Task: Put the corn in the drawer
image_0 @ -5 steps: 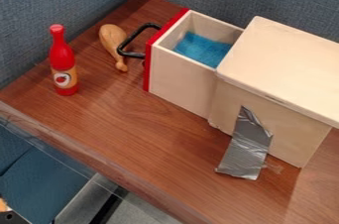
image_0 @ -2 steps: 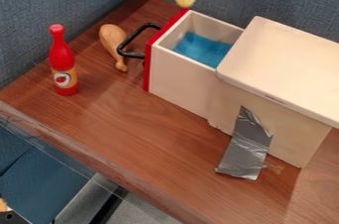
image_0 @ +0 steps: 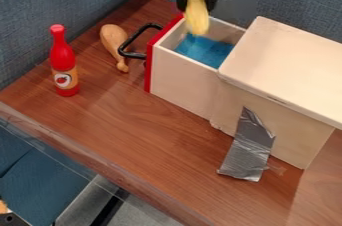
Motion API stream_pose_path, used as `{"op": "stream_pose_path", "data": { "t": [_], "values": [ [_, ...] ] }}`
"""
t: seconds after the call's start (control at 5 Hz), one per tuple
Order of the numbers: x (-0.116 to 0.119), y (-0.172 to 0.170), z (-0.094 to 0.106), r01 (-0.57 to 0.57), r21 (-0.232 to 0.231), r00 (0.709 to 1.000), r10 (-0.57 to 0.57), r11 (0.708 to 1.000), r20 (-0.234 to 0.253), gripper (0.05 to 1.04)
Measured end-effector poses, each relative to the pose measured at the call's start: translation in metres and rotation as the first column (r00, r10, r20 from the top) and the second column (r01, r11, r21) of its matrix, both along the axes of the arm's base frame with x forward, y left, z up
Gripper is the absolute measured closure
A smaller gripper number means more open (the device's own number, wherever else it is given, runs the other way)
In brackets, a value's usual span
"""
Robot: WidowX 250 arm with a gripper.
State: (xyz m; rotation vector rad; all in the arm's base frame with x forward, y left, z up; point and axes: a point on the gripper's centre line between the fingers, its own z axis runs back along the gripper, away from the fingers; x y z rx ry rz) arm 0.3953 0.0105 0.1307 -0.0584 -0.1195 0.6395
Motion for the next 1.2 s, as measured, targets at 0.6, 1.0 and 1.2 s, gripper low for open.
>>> {"op": "stream_pose_path", "data": {
  "t": [0.6, 1.0, 1.2],
  "values": [
    [-0.007, -0.020, -0.009, 0.012, -0.009, 1.000, -0.012, 1.000, 0.001, 0.487],
    [-0.009, -0.015, -0.008, 0.028, 0.023, 1.000, -0.028, 0.999, 0.004, 0.075],
    [-0.017, 0.000, 0.007, 0.019, 0.049, 1.000, -0.020, 0.999, 0.015, 0.080]
  ]
}}
